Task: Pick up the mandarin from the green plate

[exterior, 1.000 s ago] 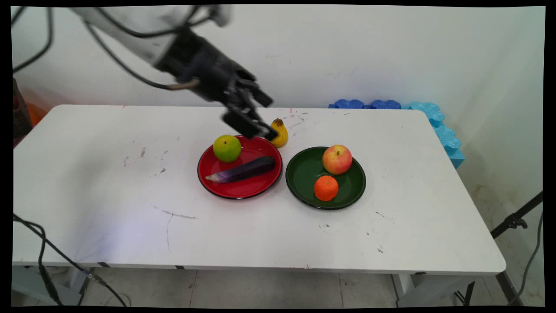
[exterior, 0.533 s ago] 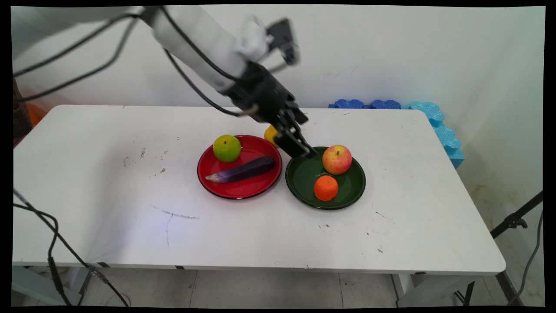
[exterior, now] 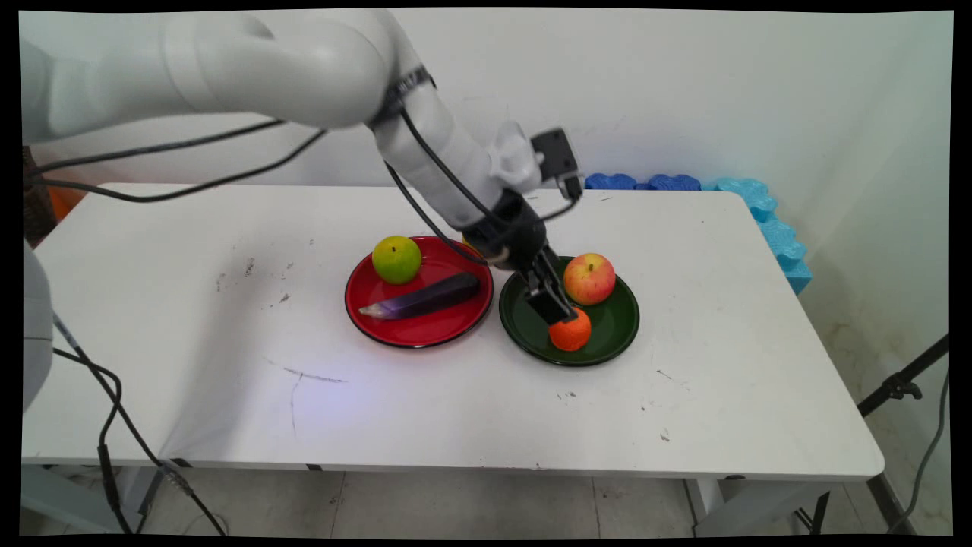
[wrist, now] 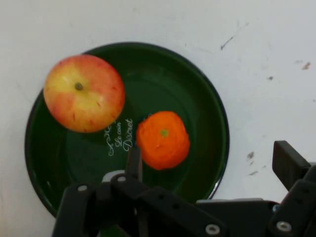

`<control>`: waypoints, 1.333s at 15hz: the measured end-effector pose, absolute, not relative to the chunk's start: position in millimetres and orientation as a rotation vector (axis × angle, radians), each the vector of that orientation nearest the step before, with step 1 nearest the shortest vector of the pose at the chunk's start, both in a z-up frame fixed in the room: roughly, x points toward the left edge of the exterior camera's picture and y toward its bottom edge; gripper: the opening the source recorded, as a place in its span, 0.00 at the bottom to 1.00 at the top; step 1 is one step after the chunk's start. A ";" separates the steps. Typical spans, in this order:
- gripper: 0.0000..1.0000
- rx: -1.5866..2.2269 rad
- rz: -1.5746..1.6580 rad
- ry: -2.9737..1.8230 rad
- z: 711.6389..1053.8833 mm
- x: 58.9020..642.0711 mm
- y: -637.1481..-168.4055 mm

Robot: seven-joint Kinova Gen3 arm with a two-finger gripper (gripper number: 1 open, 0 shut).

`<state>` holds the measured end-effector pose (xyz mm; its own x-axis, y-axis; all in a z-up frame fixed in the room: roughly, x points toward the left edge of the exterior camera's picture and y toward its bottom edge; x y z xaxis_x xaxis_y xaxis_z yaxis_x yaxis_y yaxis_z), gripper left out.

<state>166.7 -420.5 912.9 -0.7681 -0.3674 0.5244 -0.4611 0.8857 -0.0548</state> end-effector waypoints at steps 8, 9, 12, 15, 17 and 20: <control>1.00 0.657 0.245 -2.572 857.4 147.6 -440.4; 1.00 0.662 0.243 -2.570 852.1 145.3 -442.7; 1.00 0.675 0.239 -2.559 839.3 139.6 -449.1; 1.00 0.684 0.234 -2.552 831.0 135.5 -453.7; 1.00 0.688 0.228 -2.548 826.0 133.1 -455.8; 1.00 0.691 0.218 -2.548 818.6 130.1 -458.2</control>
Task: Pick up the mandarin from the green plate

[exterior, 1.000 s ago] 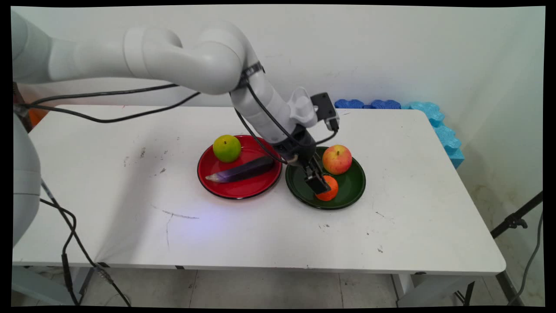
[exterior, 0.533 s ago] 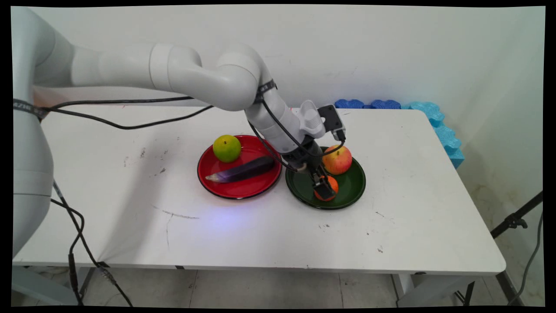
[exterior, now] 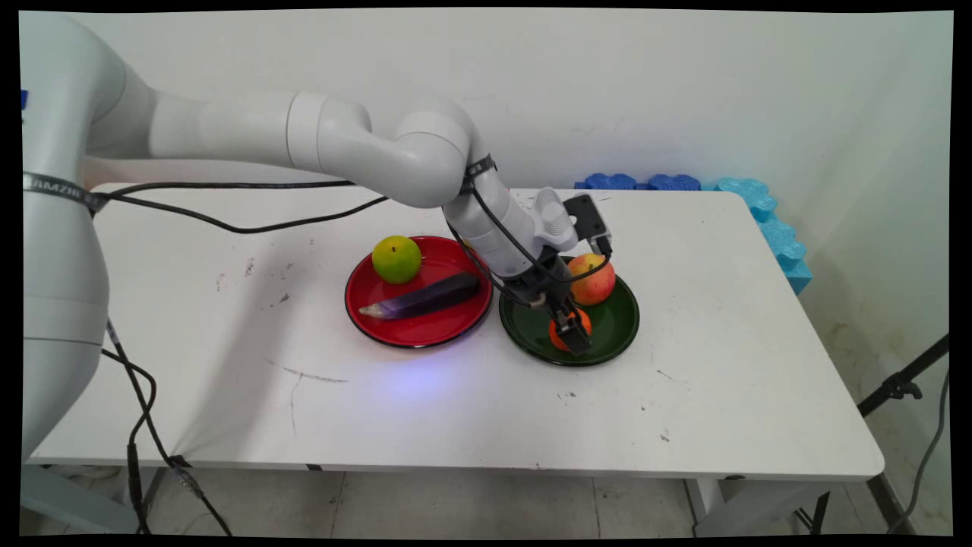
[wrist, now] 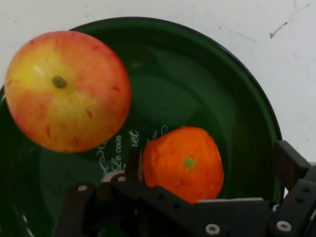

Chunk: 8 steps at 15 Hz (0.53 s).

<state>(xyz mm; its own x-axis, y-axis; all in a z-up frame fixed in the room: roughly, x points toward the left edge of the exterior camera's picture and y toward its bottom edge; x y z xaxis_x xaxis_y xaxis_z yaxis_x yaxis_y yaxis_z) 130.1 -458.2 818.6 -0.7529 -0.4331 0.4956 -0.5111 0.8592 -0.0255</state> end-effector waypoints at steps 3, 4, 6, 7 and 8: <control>1.00 0.693 0.214 -2.549 812.8 128.5 -460.5; 1.00 0.692 0.213 -2.549 811.5 128.1 -461.1; 1.00 0.691 0.213 -2.550 808.6 127.7 -462.1; 0.00 0.689 0.213 -2.551 807.8 127.8 -462.4; 0.00 0.688 0.214 -2.552 807.0 127.8 -462.6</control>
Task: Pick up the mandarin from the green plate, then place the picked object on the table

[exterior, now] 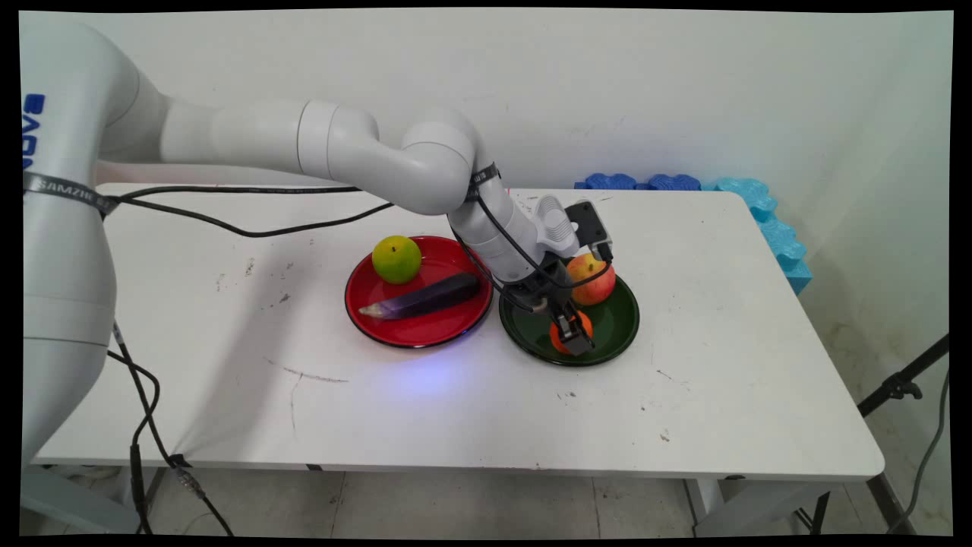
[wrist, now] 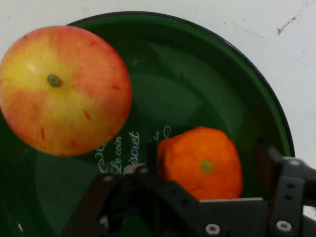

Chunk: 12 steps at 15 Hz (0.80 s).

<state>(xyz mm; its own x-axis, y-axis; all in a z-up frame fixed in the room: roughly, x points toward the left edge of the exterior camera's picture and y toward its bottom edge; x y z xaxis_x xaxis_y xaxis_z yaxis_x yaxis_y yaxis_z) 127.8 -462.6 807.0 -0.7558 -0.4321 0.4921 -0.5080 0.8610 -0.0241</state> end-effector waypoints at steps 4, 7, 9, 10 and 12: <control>0.00 0.667 0.230 -2.553 808.4 127.9 -463.2; 0.00 0.647 0.256 -2.539 821.5 128.1 -462.0; 0.00 0.638 0.270 -2.528 833.5 128.5 -460.0; 0.00 0.634 0.277 -2.519 842.3 129.1 -457.9; 0.00 0.623 0.289 -2.499 866.1 131.7 -450.9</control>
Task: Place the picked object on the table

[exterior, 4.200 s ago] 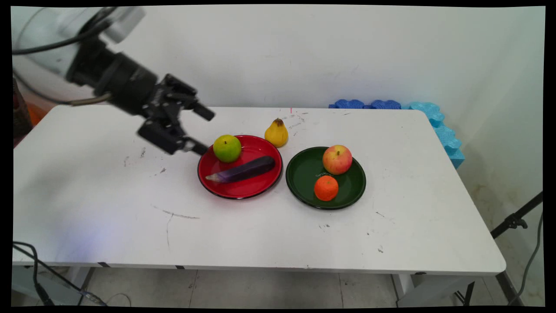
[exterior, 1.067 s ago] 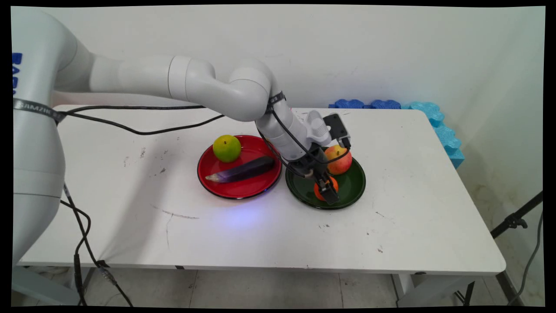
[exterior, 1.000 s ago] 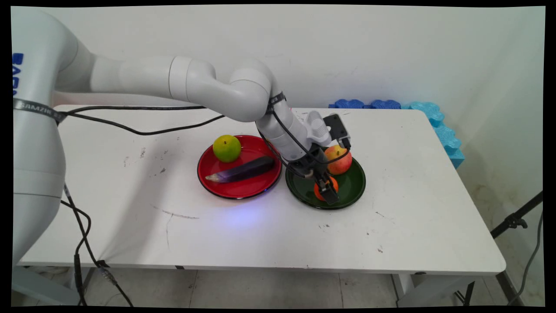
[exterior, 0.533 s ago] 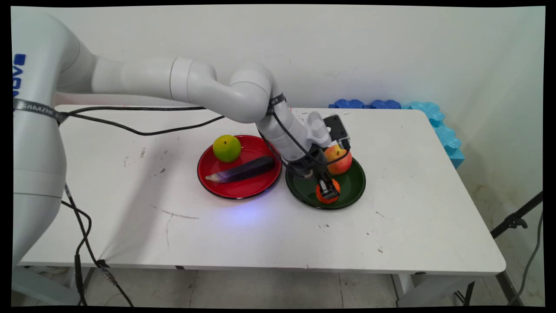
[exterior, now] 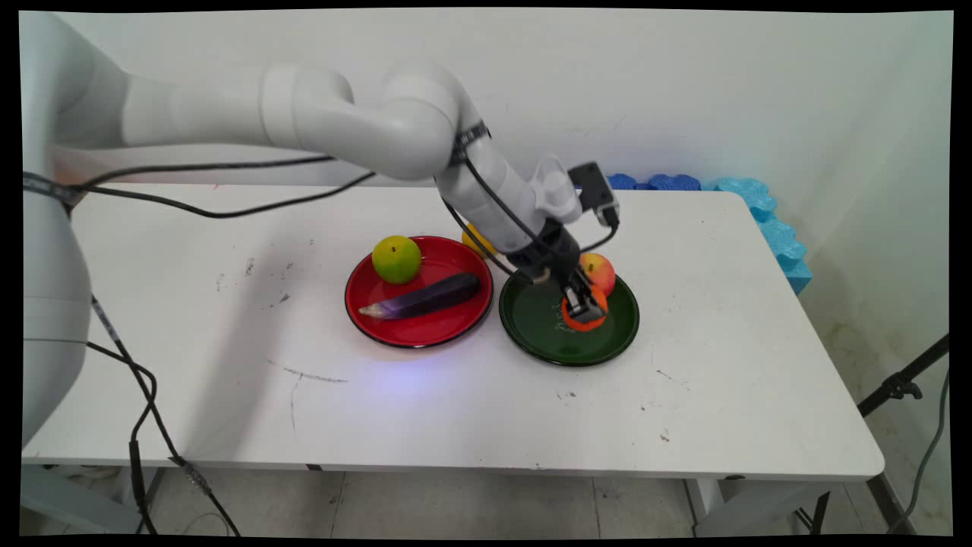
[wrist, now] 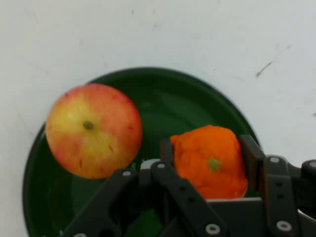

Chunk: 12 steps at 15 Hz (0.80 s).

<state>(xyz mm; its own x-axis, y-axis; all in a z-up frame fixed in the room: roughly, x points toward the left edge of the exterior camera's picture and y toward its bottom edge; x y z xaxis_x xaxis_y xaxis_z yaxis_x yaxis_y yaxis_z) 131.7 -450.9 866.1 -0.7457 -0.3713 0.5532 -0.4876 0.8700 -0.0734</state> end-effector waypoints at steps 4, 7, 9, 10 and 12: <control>0.00 0.594 0.280 -2.487 907.1 145.8 -429.3; 0.00 0.561 0.257 -2.503 925.8 165.0 -407.4; 0.00 0.542 0.236 -2.522 930.5 180.1 -392.7; 0.00 0.535 0.230 -2.530 930.8 187.0 -387.3; 0.00 0.526 0.216 -2.552 926.0 202.3 -378.1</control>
